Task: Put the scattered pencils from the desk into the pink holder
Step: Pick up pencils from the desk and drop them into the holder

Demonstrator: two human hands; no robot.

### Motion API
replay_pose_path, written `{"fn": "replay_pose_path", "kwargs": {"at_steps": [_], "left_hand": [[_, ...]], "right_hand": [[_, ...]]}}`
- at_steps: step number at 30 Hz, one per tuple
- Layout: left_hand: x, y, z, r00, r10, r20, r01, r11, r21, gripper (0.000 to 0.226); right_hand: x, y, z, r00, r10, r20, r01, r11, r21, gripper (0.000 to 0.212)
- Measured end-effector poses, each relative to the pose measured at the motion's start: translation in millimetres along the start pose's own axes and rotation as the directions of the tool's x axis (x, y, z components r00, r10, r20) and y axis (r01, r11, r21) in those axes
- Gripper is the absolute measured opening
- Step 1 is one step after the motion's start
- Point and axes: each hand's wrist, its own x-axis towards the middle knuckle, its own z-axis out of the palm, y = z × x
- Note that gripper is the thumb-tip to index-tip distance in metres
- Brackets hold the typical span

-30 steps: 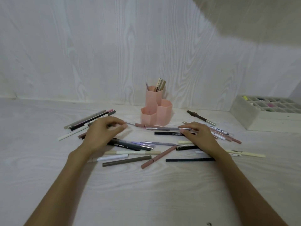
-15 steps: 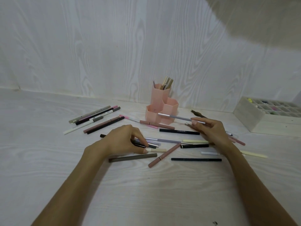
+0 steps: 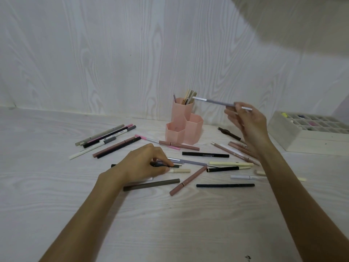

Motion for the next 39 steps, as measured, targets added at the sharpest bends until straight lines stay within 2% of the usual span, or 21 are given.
{"fn": "replay_pose_path", "kwargs": {"at_steps": [2,5,8,10,12,14,23,25,27,31,33,35,39], "left_hand": [[0.9,2.4,2.0,1.000,0.005,-0.020,-0.005,1.000,0.001,0.021],[2.5,5.2,4.2,1.000,0.001,-0.023,-0.001,1.000,0.017,0.018],[1.9,4.7,6.3,1.000,0.009,-0.024,-0.007,0.996,0.087,0.019],[1.8,3.3,7.6,0.999,0.017,-0.039,-0.013,0.992,0.123,0.024],[2.3,2.0,8.8,0.998,0.028,-0.058,-0.020,0.990,0.140,0.027],[2.9,1.6,10.0,0.997,0.044,-0.065,-0.034,0.988,0.148,0.026],[2.2,4.3,9.1,0.992,0.071,-0.106,-0.060,0.993,0.101,0.019],[2.2,5.4,6.6,0.989,0.057,-0.134,-0.051,0.998,0.048,0.017],[1.9,5.4,3.1,0.988,0.011,-0.155,-0.015,1.000,-0.023,0.013],[-0.3,0.3,-5.3,0.979,-0.074,-0.189,0.049,0.990,-0.135,0.007],[-1.8,-2.6,-8.9,0.969,-0.093,-0.227,0.041,0.974,-0.225,0.004],[-3.6,-4.3,-11.5,0.955,-0.116,-0.273,0.034,0.957,-0.287,0.006],[-4.8,-2.3,-18.1,0.928,-0.154,-0.339,0.031,0.939,-0.343,0.010]], "right_hand": [[16.2,-20.9,15.4,0.994,-0.098,-0.040,0.097,0.995,-0.019,0.005],[38.9,-42.5,42.4,0.962,-0.270,-0.041,0.243,0.913,-0.327,0.011],[53.4,-51.1,68.8,0.904,-0.417,0.092,0.375,0.674,-0.637,0.022],[59.5,-51.3,85.2,0.872,-0.440,0.215,0.436,0.498,-0.750,0.028],[61.8,-46.5,99.9,0.849,-0.430,0.307,0.476,0.371,-0.798,0.031],[62.2,-36.1,110.0,0.837,-0.422,0.349,0.491,0.295,-0.820,0.035],[64.1,5.3,109.4,0.822,-0.337,0.460,0.514,0.089,-0.853,0.033],[64.2,4.9,104.6,0.853,-0.255,0.456,0.496,0.121,-0.860,0.037],[64.3,-0.5,101.8,0.876,-0.207,0.435,0.475,0.216,-0.853,0.039],[44.6,-16.8,89.5,0.888,-0.349,0.301,0.447,0.495,-0.745,0.038],[18.2,-10.4,73.3,0.880,-0.408,0.244,0.459,0.594,-0.661,0.034],[-11.4,11.2,51.7,0.899,-0.356,0.256,0.432,0.613,-0.662,0.034],[-44.2,62.2,13.4,0.930,-0.123,0.346,0.354,0.556,-0.752,0.024]]}}
